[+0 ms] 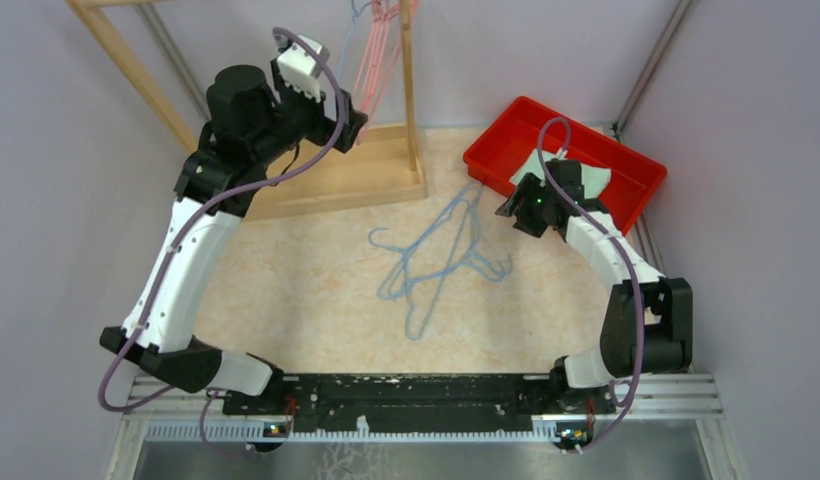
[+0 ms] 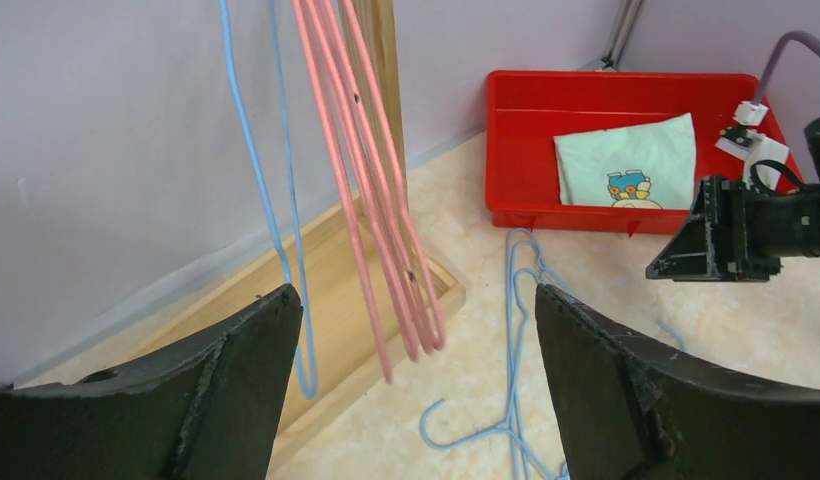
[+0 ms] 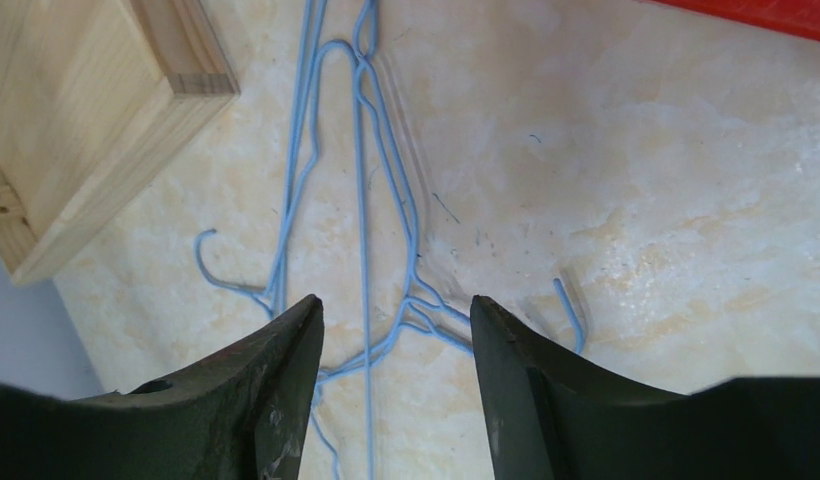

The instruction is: Organize the hangers

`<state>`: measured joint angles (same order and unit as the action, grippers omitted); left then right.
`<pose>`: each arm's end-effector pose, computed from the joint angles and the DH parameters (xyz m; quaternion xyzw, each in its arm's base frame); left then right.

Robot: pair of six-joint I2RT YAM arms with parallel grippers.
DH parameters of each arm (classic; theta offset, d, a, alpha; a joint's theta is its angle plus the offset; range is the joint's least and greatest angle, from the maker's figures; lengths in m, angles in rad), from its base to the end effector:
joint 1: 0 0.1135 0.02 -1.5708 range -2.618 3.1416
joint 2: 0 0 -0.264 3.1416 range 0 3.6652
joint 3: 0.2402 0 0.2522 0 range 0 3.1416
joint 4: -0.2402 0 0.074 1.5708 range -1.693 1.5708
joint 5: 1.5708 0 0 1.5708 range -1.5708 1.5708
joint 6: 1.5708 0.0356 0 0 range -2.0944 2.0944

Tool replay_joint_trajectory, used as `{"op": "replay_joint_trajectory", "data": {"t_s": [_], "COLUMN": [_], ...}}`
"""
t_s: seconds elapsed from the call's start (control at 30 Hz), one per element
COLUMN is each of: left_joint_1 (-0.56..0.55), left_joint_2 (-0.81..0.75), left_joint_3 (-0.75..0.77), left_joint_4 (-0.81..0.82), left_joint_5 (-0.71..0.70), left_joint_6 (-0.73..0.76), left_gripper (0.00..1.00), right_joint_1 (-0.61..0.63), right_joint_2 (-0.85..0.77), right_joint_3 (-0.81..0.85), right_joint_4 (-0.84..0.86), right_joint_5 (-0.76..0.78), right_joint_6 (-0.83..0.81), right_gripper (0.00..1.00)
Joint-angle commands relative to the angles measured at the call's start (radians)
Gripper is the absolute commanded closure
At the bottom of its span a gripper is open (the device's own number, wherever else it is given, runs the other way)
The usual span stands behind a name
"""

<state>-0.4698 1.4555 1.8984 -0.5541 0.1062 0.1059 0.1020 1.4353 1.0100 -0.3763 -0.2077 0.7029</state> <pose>0.2604 -0.1364 0.5228 0.2452 0.7036 -0.1594 0.6476 0.3056 0.0387 0.2505 0.2357 0.8922 0.2346 0.3057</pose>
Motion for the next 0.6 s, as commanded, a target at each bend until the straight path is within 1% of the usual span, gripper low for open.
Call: {"op": "replay_joint_trajectory", "data": {"t_s": [0.0, 0.13, 0.27, 0.37, 0.47, 0.57], "left_joint_1": [0.0, -0.001, -0.001, -0.001, -0.001, -0.001], "left_joint_2": [-0.102, -0.205, -0.293, -0.349, -0.378, -0.399], "left_joint_3": [-0.068, -0.215, -0.396, -0.513, -0.589, -0.654], "left_joint_4": [-0.064, -0.064, -0.025, 0.02, 0.039, 0.058], "left_joint_5": [0.009, 0.039, 0.048, 0.066, 0.095, 0.13], "left_joint_6": [-0.03, -0.063, -0.096, -0.134, -0.157, -0.175], "left_gripper": [0.09, 0.1, 0.12, 0.13, 0.15, 0.16], "right_joint_1": [0.035, 0.124, 0.157, 0.158, 0.183, 0.232], "right_joint_2": [0.004, 0.056, 0.138, 0.191, 0.262, 0.301], "right_joint_3": [0.069, 0.119, 0.13, 0.138, 0.181, 0.226], "right_joint_4": [-0.044, -0.08, -0.058, -0.035, -0.053, -0.076], "right_joint_5": [0.058, 0.131, 0.094, 0.064, 0.047, 0.057], "right_joint_6": [-0.096, -0.152, -0.142, -0.141, -0.165, -0.186], "right_gripper": [0.45, 0.48, 0.49, 0.54, 0.57, 0.57]}}
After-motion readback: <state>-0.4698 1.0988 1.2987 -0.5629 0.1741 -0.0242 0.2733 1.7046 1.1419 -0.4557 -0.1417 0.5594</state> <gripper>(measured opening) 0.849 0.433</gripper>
